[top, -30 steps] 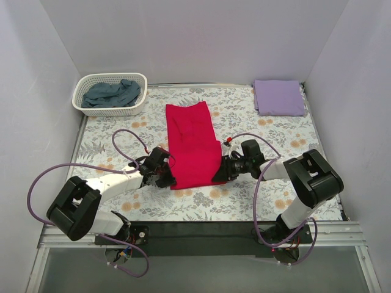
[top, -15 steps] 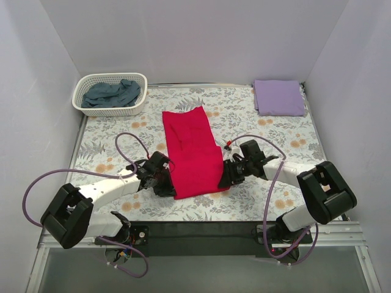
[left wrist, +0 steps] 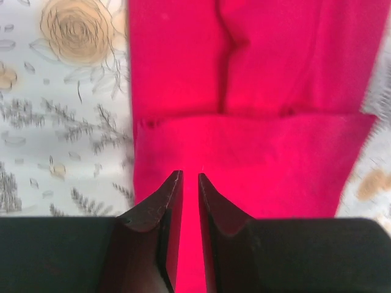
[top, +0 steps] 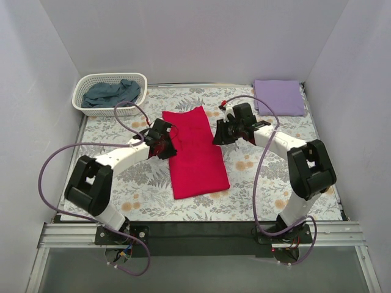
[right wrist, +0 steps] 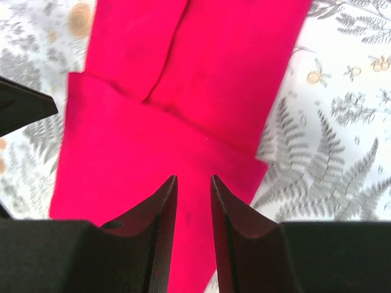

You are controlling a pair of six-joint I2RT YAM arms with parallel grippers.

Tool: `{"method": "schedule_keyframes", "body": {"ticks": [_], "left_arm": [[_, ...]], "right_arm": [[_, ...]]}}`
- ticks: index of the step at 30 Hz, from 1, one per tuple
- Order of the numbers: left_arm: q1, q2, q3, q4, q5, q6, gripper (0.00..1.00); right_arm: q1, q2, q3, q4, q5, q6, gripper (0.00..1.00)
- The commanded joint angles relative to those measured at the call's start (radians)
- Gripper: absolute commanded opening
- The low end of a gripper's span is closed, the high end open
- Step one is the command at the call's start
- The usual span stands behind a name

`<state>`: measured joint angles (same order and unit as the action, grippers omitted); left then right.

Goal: Fold and stack the t-shirts
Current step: Fold the tshirt

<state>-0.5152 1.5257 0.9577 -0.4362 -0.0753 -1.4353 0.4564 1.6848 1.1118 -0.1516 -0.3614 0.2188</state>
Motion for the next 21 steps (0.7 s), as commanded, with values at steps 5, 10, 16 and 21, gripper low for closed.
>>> {"method": "schedule_keyframes", "body": {"ticks": [5,10,16,21], "left_arm": [[0.037,0.191,0.076,0.065,-0.058,0.093,0.16],[0.038,0.203,0.038,0.047,-0.041,0.075,0.17],[0.038,0.097,-0.062,0.027,-0.041,0.055,0.19],[0.029,-0.114,-0.077,-0.027,-0.057,0.029,0.29]], "right_arm": [[-0.001,0.171,0.057,0.040,0.012,-0.016,0.30],[0.001,0.179,-0.027,0.061,0.021,-0.010,0.29],[0.007,0.092,-0.139,0.058,0.029,-0.002,0.30],[0.031,-0.040,-0.164,-0.025,0.100,-0.019,0.31]]}}
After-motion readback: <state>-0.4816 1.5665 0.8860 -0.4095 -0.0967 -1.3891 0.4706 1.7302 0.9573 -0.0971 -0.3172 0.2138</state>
